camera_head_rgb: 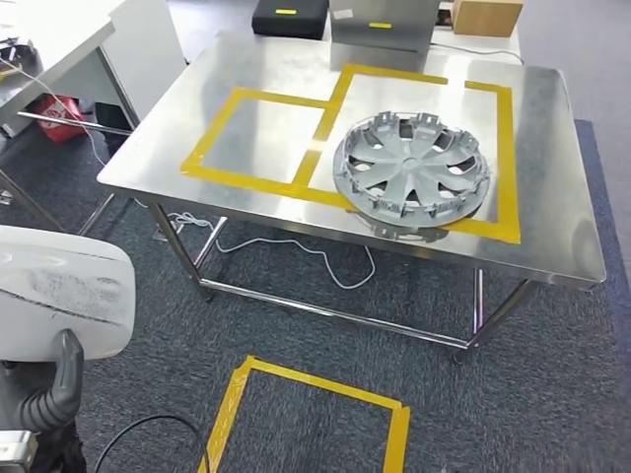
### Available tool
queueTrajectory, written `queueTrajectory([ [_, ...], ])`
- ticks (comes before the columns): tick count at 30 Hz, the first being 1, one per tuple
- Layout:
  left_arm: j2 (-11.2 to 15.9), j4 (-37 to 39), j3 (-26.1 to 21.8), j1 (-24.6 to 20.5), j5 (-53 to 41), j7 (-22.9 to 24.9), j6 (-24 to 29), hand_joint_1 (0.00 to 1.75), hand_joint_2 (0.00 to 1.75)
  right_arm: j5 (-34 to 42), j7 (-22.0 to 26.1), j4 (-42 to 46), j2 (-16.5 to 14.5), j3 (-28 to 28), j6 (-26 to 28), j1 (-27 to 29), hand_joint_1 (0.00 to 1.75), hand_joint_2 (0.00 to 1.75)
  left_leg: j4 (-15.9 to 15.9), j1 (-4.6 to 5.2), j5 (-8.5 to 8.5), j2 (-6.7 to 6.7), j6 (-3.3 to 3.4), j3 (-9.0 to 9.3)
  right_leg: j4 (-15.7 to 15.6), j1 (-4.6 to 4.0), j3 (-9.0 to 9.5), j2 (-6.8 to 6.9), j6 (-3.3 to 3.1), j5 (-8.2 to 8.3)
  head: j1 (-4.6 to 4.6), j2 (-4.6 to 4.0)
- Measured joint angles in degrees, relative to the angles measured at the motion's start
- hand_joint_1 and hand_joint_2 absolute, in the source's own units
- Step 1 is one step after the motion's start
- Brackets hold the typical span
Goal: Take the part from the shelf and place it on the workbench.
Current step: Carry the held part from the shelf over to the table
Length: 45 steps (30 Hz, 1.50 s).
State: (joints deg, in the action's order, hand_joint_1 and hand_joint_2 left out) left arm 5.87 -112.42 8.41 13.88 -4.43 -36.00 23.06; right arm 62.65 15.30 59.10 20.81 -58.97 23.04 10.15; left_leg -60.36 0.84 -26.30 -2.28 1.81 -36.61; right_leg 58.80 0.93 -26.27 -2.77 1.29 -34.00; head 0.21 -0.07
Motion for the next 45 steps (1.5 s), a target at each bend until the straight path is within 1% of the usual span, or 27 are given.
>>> queueTrajectory([
  [2, 0.0, 0.0, 0.0, -0.2, 0.0, 0.1, 0.0, 1.75, 1.75, 0.6, 0.2, 0.0, 0.2, -0.4, 0.5, -0.1, 0.0, 1.75, 1.1, -0.18, -0.18, 0.83, 0.66, 1.64, 2.2, -0.12, -0.94, 0.69, 0.48, 0.49, 0.18, -0.01],
  [4, 0.0, 0.0, 0.1, -0.2, -0.1, 0.1, 0.0, 1.75, 1.75, 1.1, 0.4, 0.1, 0.4, -0.8, 0.8, -0.4, 0.0, 1.75, 1.8, -0.26, -0.87, 1.65, 1.14, 3.06, 7.9, -0.21, -4.79, 1.83, 0.81, -0.65, 0.5, -0.01],
  [6, 0.0, 0.0, 0.1, -0.2, -0.2, 0.3, -0.1, 1.75, 1.75, 1.7, 0.7, 0.0, 0.5, -1.0, 1.1, -0.6, 0.0, 1.75, 1.9, -0.18, -2.01, 2.41, 1.35, 4.1, 13.3, -0.23, -9.53, 2.18, 1.19, -3.37, 0.69, 0.0],
  [7, 0.0, 0.0, 0.1, -0.2, -0.3, 0.4, -0.2, 1.75, 1.75, 2.1, 0.8, 0.0, 0.6, -1.2, 1.3, -0.6, 0.0, 1.75, 1.9, -0.14, -2.69, 2.79, 1.36, 4.81, 14.2, -0.25, -11.16, 2.22, 1.29, -4.15, 0.7, 0.0],
  [8, 0.0, 0.0, 0.1, -0.2, -0.3, 0.6, -0.2, 1.75, 1.75, 2.4, 1.0, 0.0, 0.6, -1.4, 1.4, -0.5, 0.0, 1.75, 1.9, -0.11, -3.4, 3.15, 1.34, 5.69, 13.4, -0.27, -11.94, 2.3, 1.3, -3.78, 0.72, 0.0],
  [9, 0.0, 0.0, 0.2, -0.1, -0.3, 0.8, -0.3, 1.75, 1.75, 2.7, 1.1, 0.0, 0.6, -1.7, 1.6, -0.5, 0.0, 1.75, 1.9, -0.09, -4.16, 3.56, 1.29, 6.7, 11.1, -0.32, -11.92, 2.54, 1.2, -2.12, 0.73, 0.0],
  [11, 0.0, 0.0, 0.3, -0.1, -0.4, 1.1, -0.3, 1.75, 1.75, 3.3, 1.4, 0.0, 0.7, -2.1, 1.8, -0.5, 0.0, 1.75, 1.9, -0.04, -5.74, 4.47, 1.05, 8.53, 4.9, -0.72, -11.08, 4.42, 0.58, 3.41, 0.61, 0.0],
  [13, 0.0, 0.0, 0.4, -0.1, -0.5, 1.6, -0.3, 1.75, 1.75, 3.9, 1.7, 0.0, 0.8, -2.6, 1.9, -0.8, 0.0, 1.75, 2.1, 0.07, -6.9, 5.34, 0.48, 9.58, 1.6, -1.39, -10.47, 6.1, -0.29, 6.6, 0.43, 0.0],
  [15, 0.0, 0.0, 0.4, -0.2, -0.8, 2.0, -0.3, 1.75, 1.75, 4.4, 2.1, 0.1, 0.9, -3.0, 1.9, -1.0, 0.0, 1.75, 2.1, 0.19, -7.2, 5.9, -0.19, 10.31, 0.9, -1.57, -9.85, 5.68, -0.99, 6.55, 0.34, 0.0],
  [17, 0.1, 0.0, 0.4, -0.2, -1.0, 2.1, -0.3, 1.75, 1.75, 4.7, 2.5, 0.1, 1.0, -3.4, 2.0, -1.1, 0.0, 1.75, -0.3, 0.15, -6.82, 5.36, -0.77, 9.87, 0.1, -1.07, -8.45, 4.82, -1.51, 6.27, 0.2, 0.0],
  [19, 0.2, 0.0, 0.5, -0.2, -1.1, 2.1, -0.3, 1.75, 1.75, 5.0, 2.8, 0.1, 1.1, -3.6, 2.0, -1.3, 0.0, 1.75, -6.5, -0.21, -7.54, 3.85, -1.52, 6.42, -0.7, -0.51, -6.73, 4.1, -1.82, 5.65, -0.03, 0.0],
  [21, 0.4, 0.0, 0.5, -0.2, -1.1, 2.2, -0.3, 1.75, 1.75, 5.3, 3.1, 0.1, 1.2, -4.0, 2.1, -1.6, 0.0, 1.75, -12.7, -0.79, -10.45, 2.96, -2.23, 1.65, -1.0, -0.16, -5.44, 3.37, -1.79, 4.74, -0.16, 0.0],
  [22, 0.4, 0.0, 0.5, -0.1, -1.1, 2.2, -0.3, 1.75, 1.75, 5.4, 3.2, 0.1, 1.2, -4.2, 2.2, -1.7, 0.0, 1.75, -14.1, -1.07, -11.67, 2.88, -2.49, -0.13, -1.0, 0.0, -4.76, 3.06, -1.67, 4.2, -0.17, 0.0],
  [23, 0.4, 0.0, 0.5, -0.1, -1.1, 2.3, -0.4, 1.75, 1.75, 5.6, 3.2, 0.1, 1.2, -4.4, 2.3, -1.8, 0.0, 1.75, -14.0, -1.3, -11.85, 2.87, -2.71, -1.15, -1.0, 0.2, -3.96, 2.8, -1.46, 3.58, -0.15, 0.0],
  [24, 0.5, 0.0, 0.6, -0.1, -1.1, 2.3, -0.4, 1.75, 1.75, 5.8, 3.3, 0.1, 1.2, -4.7, 2.3, -1.8, 0.0, 1.75, -12.3, -1.51, -10.61, 2.87, -2.92, -1.41, -1.0, 0.44, -3.03, 2.58, -1.14, 2.9, -0.16, 0.0],
  [26, 0.6, 0.0, 0.6, -0.1, -1.1, 2.4, -0.5, 1.75, 1.75, 6.0, 3.5, 0.1, 1.2, -5.1, 2.4, -1.8, 0.0, 1.75, -5.8, -1.9, -4.72, 2.89, -3.31, -0.78, -1.0, 0.82, -1.39, 2.3, -0.37, 1.48, -0.25, -0.01],
  [28, 0.7, 0.0, 0.6, 0.0, -1.1, 2.6, -0.6, 1.75, 1.75, 6.4, 3.7, 0.1, 1.3, -5.3, 2.5, -2.1, 0.0, 1.75, -1.4, -1.99, -0.93, 2.92, -3.03, -0.32, -1.1, 0.85, -0.76, 2.12, 0.52, 0.23, -0.48, -0.01],
  [31, 0.8, 0.0, 0.6, 0.0, -1.2, 2.9, -0.8, 1.75, 1.75, 6.9, 3.9, 0.2, 1.4, -5.9, 2.6, -2.5, 0.0, 1.75, -0.4, -1.9, -0.84, 2.67, -1.54, 0.32, -1.4, 0.86, 0.5, 2.22, 1.91, -0.19, -0.4, 0.0],
  [33, 0.8, 0.0, 0.6, 0.0, -1.2, 2.9, -1.0, 1.75, 1.75, 7.1, 4.1, 0.2, 1.5, -6.2, 2.6, -2.8, 0.0, 1.75, 0.0, -1.92, -1.16, 2.57, -0.61, 1.41, 1.4, 0.92, -0.69, 2.4, 2.26, -0.08, -0.16, 0.0],
  [34, 0.8, -0.1, 0.6, 0.0, -1.2, 2.9, -1.0, 1.75, 1.75, 7.2, 4.1, 0.2, 1.5, -6.3, 2.6, -3.0, 0.0, 1.75, 0.1, -1.86, -1.46, 2.55, -0.24, 1.88, 4.5, 0.9, -2.73, 2.47, 2.28, -0.49, 0.01, 0.0],
  [36, 0.8, -0.1, 0.6, -0.1, -1.2, 2.8, -1.1, 1.75, 1.75, 7.3, 4.2, 0.2, 1.5, -6.5, 2.6, -3.1, 0.0, 1.75, 0.2, -1.49, -2.4, 2.51, 0.35, 2.64, 11.6, 0.7, -8.02, 2.51, 2.24, -2.87, 0.27, 0.0],
  [38, 0.8, -0.1, 0.6, -0.1, -1.2, 2.8, -1.2, 1.75, 1.75, 7.3, 4.2, 0.2, 1.5, -6.7, 2.6, -3.0, 0.0, 1.75, 0.2, -1.02, -3.55, 2.35, 0.66, 3.91, 14.2, 0.36, -11.6, 2.52, 1.97, -4.57, 0.37, 0.0],
  [39, 0.8, -0.1, 0.6, -0.1, -1.2, 2.8, -1.2, 1.75, 1.75, 7.4, 4.2, 0.2, 1.5, -6.8, 2.6, -3.0, 0.0, 1.75, 0.2, -0.79, -4.18, 2.27, 0.74, 4.77, 12.8, 0.13, -12.04, 2.52, 1.64, -3.65, 0.38, 0.0],
  [41, 0.8, -0.1, 0.6, -0.1, -1.2, 2.8, -1.2, 1.75, 1.75, 7.4, 4.2, 0.1, 1.6, -6.9, 2.6, -3.0, 0.0, 1.75, 0.3, -0.44, -5.56, 2.19, 0.79, 6.62, 6.9, -0.45, -11.12, 2.46, 0.53, 1.51, 0.33, 0.0],
  [42, 0.8, 0.0, 0.6, -0.2, -1.2, 2.8, -1.2, 1.75, 1.75, 7.4, 4.1, 0.1, 1.6, -7.0, 2.6, -3.0, 0.0, 1.75, 0.4, -0.32, -6.14, 2.15, 0.72, 7.38, 4.6, -0.73, -10.77, 2.48, 0.05, 3.39, 0.16, 0.0],
  [43, 0.8, 0.0, 0.6, -0.2, -1.2, 2.9, -1.2, 1.75, 1.75, 7.4, 4.2, 0.1, 1.7, -7.2, 2.6, -3.0, 0.0, 1.75, 0.6, -0.3, -6.7, 2.11, 0.5, 7.88, 3.0, -1.01, -10.3, 2.47, -0.34, 4.46, 0.04, 0.0],
  [45, 0.8, 0.0, 0.6, -0.1, -1.2, 2.9, -1.2, 1.75, 1.75, 7.6, 4.2, 0.2, 1.8, -7.4, 2.6, -2.9, 0.0, 1.75, 0.6, -0.34, -6.99, 2.02, -0.18, 8.89, 1.9, -1.33, -9.96, 2.46, -0.95, 4.27, -0.12, 0.0],
])
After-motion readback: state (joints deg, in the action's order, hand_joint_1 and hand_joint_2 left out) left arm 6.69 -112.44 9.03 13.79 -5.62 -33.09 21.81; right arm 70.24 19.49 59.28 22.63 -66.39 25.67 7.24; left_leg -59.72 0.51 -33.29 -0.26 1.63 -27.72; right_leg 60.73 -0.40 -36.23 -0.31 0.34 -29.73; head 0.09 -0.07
